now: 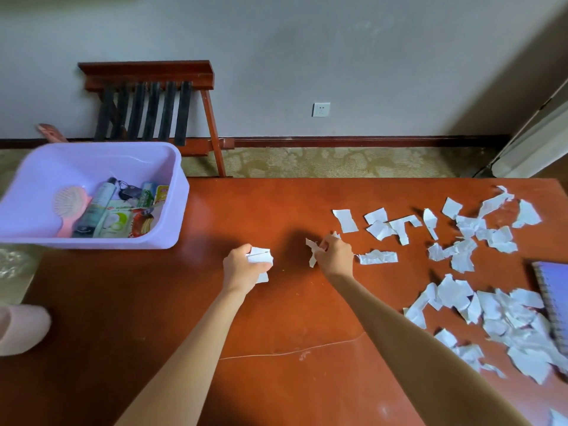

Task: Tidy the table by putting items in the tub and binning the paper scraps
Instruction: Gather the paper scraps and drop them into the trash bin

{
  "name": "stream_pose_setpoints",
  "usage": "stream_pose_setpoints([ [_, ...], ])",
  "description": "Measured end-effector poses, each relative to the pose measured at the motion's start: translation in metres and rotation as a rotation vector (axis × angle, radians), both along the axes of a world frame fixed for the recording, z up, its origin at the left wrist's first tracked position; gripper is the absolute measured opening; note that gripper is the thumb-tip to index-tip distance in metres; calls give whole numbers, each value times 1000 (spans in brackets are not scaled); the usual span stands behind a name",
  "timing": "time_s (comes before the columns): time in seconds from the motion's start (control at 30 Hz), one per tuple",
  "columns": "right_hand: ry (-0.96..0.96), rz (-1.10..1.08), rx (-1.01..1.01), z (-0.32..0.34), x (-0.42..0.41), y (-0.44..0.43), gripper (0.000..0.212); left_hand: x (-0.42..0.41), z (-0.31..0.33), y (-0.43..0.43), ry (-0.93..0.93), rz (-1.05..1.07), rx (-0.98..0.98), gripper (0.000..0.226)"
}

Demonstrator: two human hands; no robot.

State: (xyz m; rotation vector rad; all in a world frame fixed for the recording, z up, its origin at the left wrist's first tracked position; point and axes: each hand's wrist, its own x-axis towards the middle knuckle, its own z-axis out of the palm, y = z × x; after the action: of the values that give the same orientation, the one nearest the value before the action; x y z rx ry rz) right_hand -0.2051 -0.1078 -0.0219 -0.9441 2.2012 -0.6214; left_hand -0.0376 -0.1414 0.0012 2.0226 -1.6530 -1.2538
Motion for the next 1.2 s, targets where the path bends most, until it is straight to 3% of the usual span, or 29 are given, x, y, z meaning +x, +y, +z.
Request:
stream_pose_setpoints([
  [0.23, -73, -11, -63, 13, 3, 25, 18, 16, 18, 24, 32, 55, -34, 19],
  [0.33, -166, -36, -87, 26, 21, 41, 34, 31, 27, 37, 56, 100, -43, 20],
  [0.53, -420, -38, -95, 54, 88, 62, 36, 81, 48, 58, 127, 185, -67, 19],
  [0.67, -552, -64, -83, 74, 149, 64, 35, 140, 61, 63, 197, 241, -131, 13],
  [0.93, -610, -178, -145, 102, 296, 45, 29, 287, 77, 40, 222, 156, -207, 21],
  [1.2, -669, -24, -187, 128, 458, 20, 31, 430, 108, 16, 262, 315, -260, 15],
])
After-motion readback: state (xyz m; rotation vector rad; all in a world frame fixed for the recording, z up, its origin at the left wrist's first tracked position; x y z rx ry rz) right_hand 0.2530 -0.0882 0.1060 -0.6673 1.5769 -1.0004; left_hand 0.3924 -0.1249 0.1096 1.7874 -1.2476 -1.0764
